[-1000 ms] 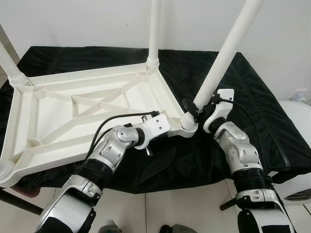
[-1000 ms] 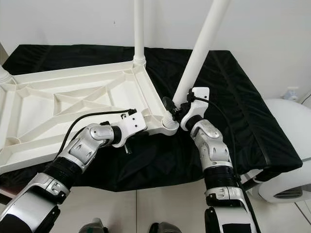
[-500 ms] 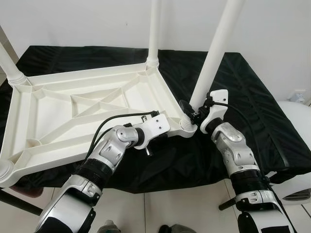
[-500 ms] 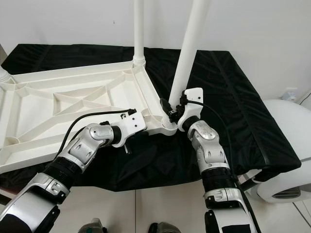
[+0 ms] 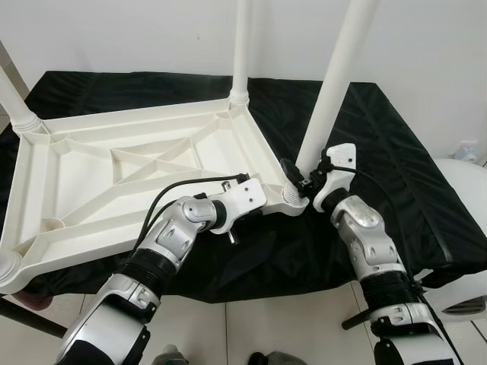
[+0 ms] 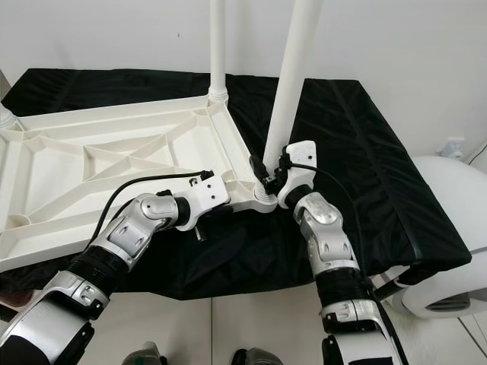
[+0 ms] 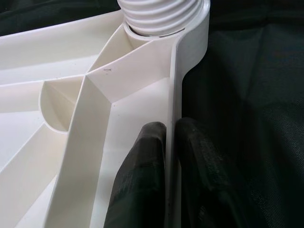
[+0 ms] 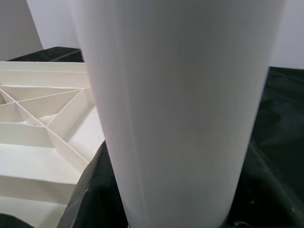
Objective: Building children table
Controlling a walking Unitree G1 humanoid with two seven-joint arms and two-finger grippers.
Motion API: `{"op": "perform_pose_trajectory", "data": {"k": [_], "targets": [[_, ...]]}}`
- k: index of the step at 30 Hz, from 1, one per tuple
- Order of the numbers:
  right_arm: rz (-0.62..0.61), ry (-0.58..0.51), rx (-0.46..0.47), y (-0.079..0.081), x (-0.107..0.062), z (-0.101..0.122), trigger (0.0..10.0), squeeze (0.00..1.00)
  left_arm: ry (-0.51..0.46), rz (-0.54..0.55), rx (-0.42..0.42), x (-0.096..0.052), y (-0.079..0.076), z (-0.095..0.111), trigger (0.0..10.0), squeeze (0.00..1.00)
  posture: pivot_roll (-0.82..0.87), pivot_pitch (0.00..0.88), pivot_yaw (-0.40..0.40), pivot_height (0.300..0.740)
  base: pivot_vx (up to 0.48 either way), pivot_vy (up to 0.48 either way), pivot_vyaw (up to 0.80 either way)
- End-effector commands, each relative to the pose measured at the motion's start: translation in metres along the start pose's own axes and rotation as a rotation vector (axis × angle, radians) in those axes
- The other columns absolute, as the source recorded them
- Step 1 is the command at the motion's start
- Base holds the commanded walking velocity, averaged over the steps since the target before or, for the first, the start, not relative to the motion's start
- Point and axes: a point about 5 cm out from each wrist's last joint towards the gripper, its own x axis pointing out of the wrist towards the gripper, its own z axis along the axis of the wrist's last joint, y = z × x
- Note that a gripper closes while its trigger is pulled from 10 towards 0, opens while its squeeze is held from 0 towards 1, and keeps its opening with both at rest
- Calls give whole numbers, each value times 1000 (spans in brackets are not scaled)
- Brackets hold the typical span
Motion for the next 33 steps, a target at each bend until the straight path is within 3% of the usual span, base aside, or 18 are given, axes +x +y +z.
{"op": "perform_pose_trajectory", "data": {"k": [1, 9, 19, 33], "targets": [[15, 143, 24, 3, -14, -33, 10000, 0, 81, 20, -47, -2, -3, -21, 10000, 0, 1, 51, -54, 740, 0, 0, 0], [36, 135, 25, 9, -17, -35, 10000, 0, 81, 22, -45, -2, -2, -20, 10000, 0, 1, 52, -51, 740, 0, 0, 0], [-40, 200, 94, -8, -8, -41, 10000, 0, 81, 21, -37, -3, 0, -19, 10000, 0, 6, 51, -42, 740, 0, 0, 0], [-42, 228, 110, -12, 4, -41, 10000, 0, 80, 21, -33, -4, 1, -19, 10000, 0, 14, 49, -44, 740, 0, 0, 0]]}}
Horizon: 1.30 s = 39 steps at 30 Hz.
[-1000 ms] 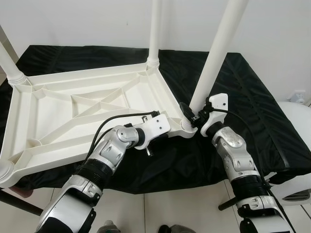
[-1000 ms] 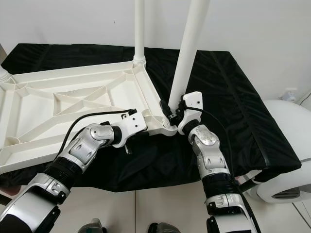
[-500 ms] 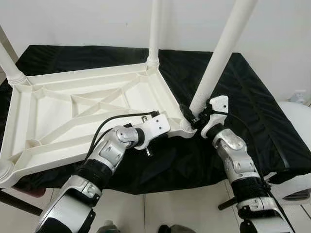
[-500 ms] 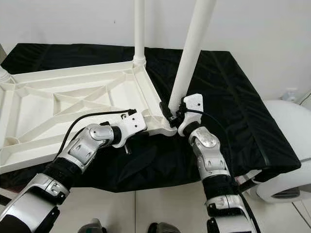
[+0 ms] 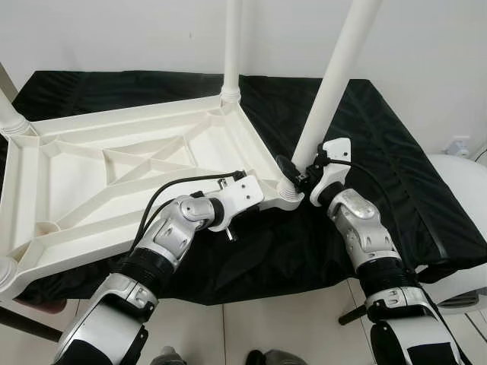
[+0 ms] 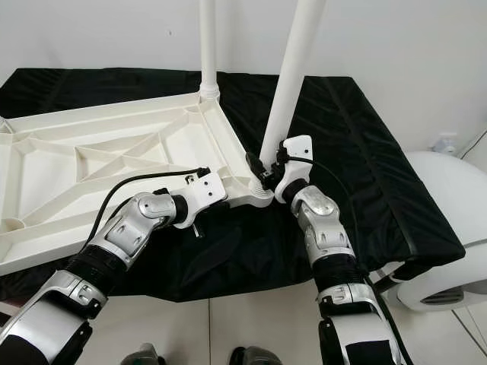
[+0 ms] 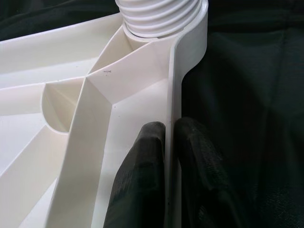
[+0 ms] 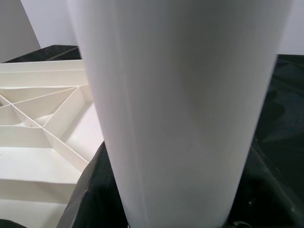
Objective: Building children table
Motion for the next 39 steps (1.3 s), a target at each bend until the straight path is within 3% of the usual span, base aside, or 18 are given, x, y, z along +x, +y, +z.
{"op": "perform_pose_trajectory", "data": {"k": [1, 9, 12, 22, 31, 39], "targets": [[-59, 185, 52, -7, -14, -41, 10000, 0, 75, -7, -31, -1, -3, -17, 10000, 0, 15, 49, -46, 740, 0, 0, 0], [-85, 163, 40, -3, -16, -45, 10000, 0, 72, 1, -32, -3, -2, -17, 10000, 0, 19, 45, -52, 740, 0, 0, 0], [-163, 123, 43, 1, -14, -43, 10000, 0, 70, 0, -29, -3, -3, -17, 10000, 0, 19, 42, -52, 740, 0, 0, 0], [-238, 82, 69, 7, -8, -39, 10000, 0, 66, -5, -28, -3, -4, -15, 10000, 0, 22, 40, -52, 740, 0, 0, 0], [-453, 66, 94, 13, 4, -37, 10000, 0, 63, -10, -24, -4, -4, -14, 10000, 0, 26, 45, -50, 740, 0, 0, 0], [-536, 48, 106, 22, 17, -30, 10000, 0, 61, -12, -21, -5, -4, -13, 10000, 0, 30, 46, -48, 740, 0, 0, 0]]}}
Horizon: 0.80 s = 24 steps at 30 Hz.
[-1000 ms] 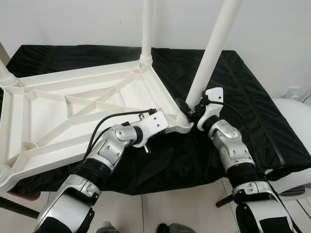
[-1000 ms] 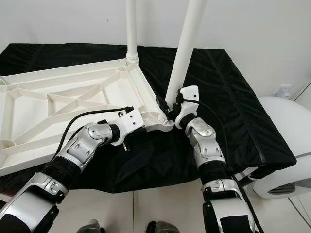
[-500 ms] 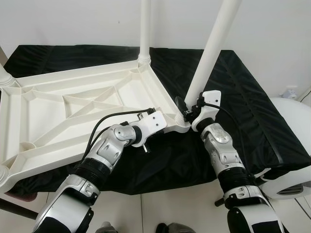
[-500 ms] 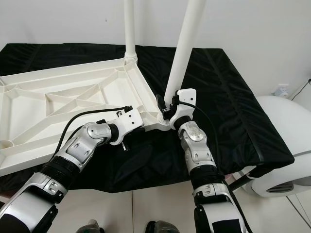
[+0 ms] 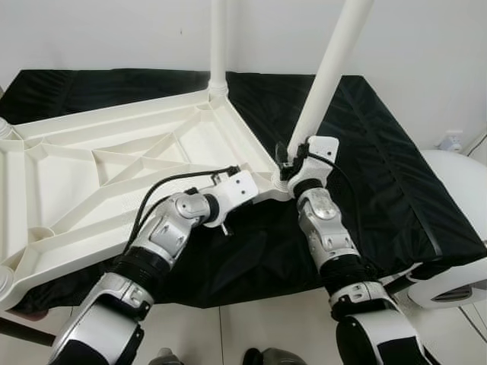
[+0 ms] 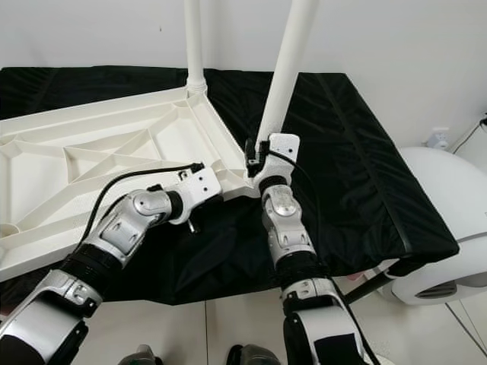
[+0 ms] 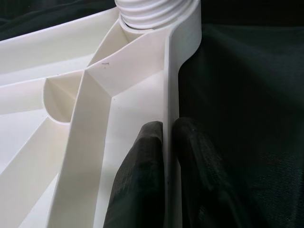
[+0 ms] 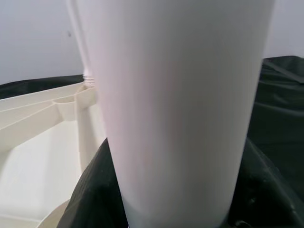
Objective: Building children table
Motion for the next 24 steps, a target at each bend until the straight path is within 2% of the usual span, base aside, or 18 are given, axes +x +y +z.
{"op": "perform_pose_trajectory", "data": {"k": [1, 9, 11, 12, 24], "targets": [[-122, 132, -8, -14, -7, -27, 10000, 0, 54, -53, -28, 2, -11, -13, 10000, 0, 30, 46, -47, 740, 0, 0, 0], [-245, 114, -17, 3, 1, -20, 10000, 0, 48, -55, -27, 3, -12, -11, 10000, 0, 27, 47, -50, 740, 0, 0, 0], [-245, 114, -17, 3, 1, -20, 10000, 0, 48, -55, -27, 3, -12, -11, 10000, 0, 27, 47, -50, 740, 0, 0, 0], [-244, 107, -16, 9, 2, -18, 10000, 0, 45, -55, -28, 4, -12, -10, 10000, 0, 28, 47, -53, 740, 0, 0, 0], [-224, 107, 1, 10, 0, -21, 10000, 0, 44, -51, -32, 3, -12, -11, 10000, 0, 30, 49, -58, 740, 0, 0, 0]]}}
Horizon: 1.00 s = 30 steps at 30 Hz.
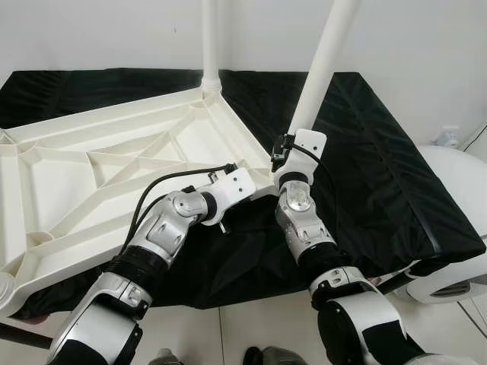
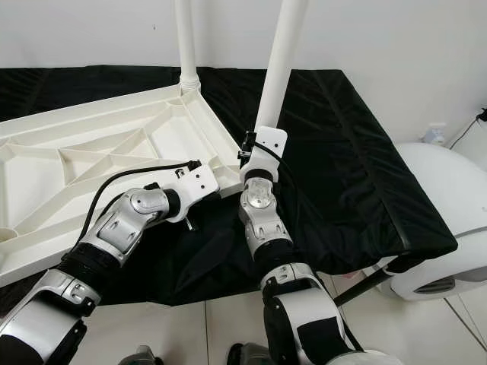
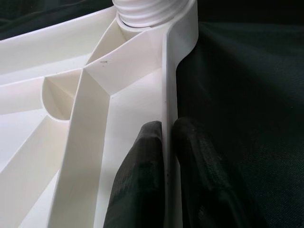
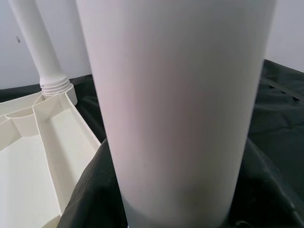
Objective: Building children table
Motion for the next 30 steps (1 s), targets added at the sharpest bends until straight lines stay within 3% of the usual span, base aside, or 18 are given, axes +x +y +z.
{"op": "perform_pose_trajectory", "data": {"k": [1, 15, 16, 17, 19, 20, 30], "targets": [[-35, 116, -15, -12, -6, -26, 10000, 1000, 46, -54, -30, 3, -13, -12, 10000, 0, 30, 48, -58, 740, 0, 0, 0], [43, -8, 0, -30, 1, -11, 10000, 1000, 44, -50, -30, 4, -13, -12, 10000, 0, 27, 30, -61, 740, 0, 0, 0], [73, -16, -5, -31, 2, -10, 10000, 596, 44, -50, -29, 4, -13, -12, 10000, 0, 27, 29, -61, 740, 0, 0, 0], [130, -20, 7, -32, 1, -9, 10000, 0, 43, -50, -29, 4, -13, -12, 10000, 0, 27, 26, -62, 740, 0, 0, 0], [172, -36, 9, -34, 1, -7, 10000, 0, 43, -50, -28, 4, -13, -12, 10000, 0, 26, 23, -63, 740, 0, 0, 0], [261, -59, 7, -39, 0, -4, 10000, 0, 42, -51, -26, 4, -13, -12, 10000, 0, 25, 19, -64, 740, 0, 0, 0], [490, -55, 2, -58, -3, 0, 10000, 0, 42, -54, -21, 3, -14, -12, 10000, 0, 20, 9, -62, 740, 0, 0, 0]]}}
